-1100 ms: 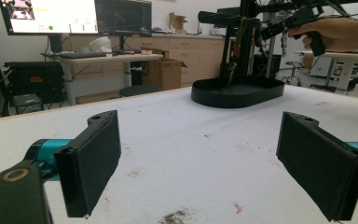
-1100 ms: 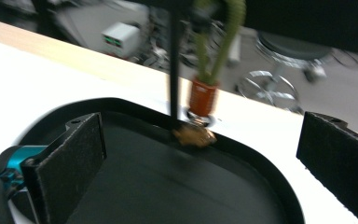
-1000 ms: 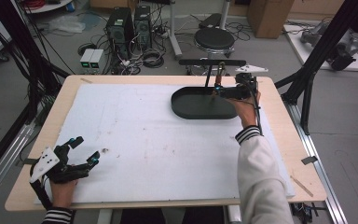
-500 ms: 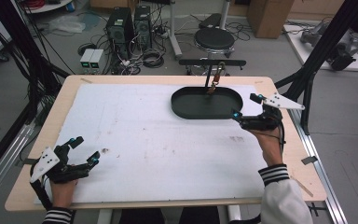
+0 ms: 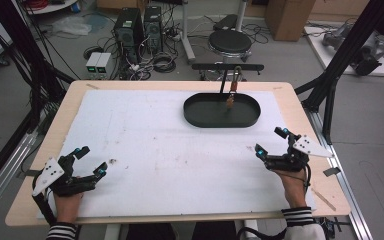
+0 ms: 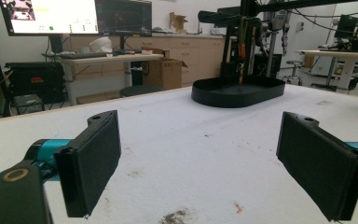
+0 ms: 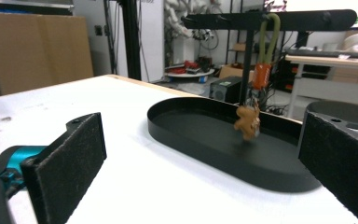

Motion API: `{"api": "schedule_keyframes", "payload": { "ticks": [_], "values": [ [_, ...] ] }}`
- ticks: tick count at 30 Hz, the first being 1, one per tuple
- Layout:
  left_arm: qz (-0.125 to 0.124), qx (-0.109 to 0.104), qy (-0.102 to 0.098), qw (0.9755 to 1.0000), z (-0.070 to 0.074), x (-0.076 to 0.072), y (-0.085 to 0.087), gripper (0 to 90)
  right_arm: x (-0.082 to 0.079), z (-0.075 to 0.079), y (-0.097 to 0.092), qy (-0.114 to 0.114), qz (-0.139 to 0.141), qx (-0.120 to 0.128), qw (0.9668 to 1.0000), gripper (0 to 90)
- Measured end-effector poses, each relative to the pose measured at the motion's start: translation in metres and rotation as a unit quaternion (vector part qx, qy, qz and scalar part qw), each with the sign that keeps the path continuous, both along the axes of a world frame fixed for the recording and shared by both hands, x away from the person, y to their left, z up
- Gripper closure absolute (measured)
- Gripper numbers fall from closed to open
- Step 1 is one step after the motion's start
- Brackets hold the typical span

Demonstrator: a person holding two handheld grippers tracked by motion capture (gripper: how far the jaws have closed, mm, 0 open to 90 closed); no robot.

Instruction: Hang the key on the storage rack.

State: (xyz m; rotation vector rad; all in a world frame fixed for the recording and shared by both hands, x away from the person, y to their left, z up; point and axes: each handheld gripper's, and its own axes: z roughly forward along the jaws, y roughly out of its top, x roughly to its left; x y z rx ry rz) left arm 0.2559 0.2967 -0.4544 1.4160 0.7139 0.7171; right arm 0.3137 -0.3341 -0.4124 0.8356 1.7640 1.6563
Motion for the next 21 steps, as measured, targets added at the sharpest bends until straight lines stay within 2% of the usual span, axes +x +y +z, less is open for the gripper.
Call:
{"api": "schedule_keyframes", "payload": {
  "ticks": [6,7,9,17,21],
  "values": [
    [0.0,0.001,-0.001,1.0,0.0,0.0,0.0,14.2,-0.013,-0.028,-0.002,-0.014,-0.008,0.01,0.9998,0.3],
    [0.0,0.001,-0.001,1.0,0.0,0.0,0.0,14.2,-0.014,-0.033,-0.002,-0.008,-0.004,0.016,0.9998,0.3],
    [0.0,0.001,-0.001,1.0,0.0,0.0,0.0,14.2,-0.012,-0.038,-0.001,0.01,-0.006,0.004,0.9999,0.3],
    [0.0,-0.001,0.0,1.0,0.0,0.0,0.0,14.2,-0.016,-0.039,0.003,-0.008,-0.019,-0.013,0.9997,0.3],
    [0.0,0.0,-0.001,1.0,0.0,0.0,0.0,14.2,-0.017,-0.039,0.004,-0.008,-0.02,-0.017,0.9996,0.4]
  ]
}}
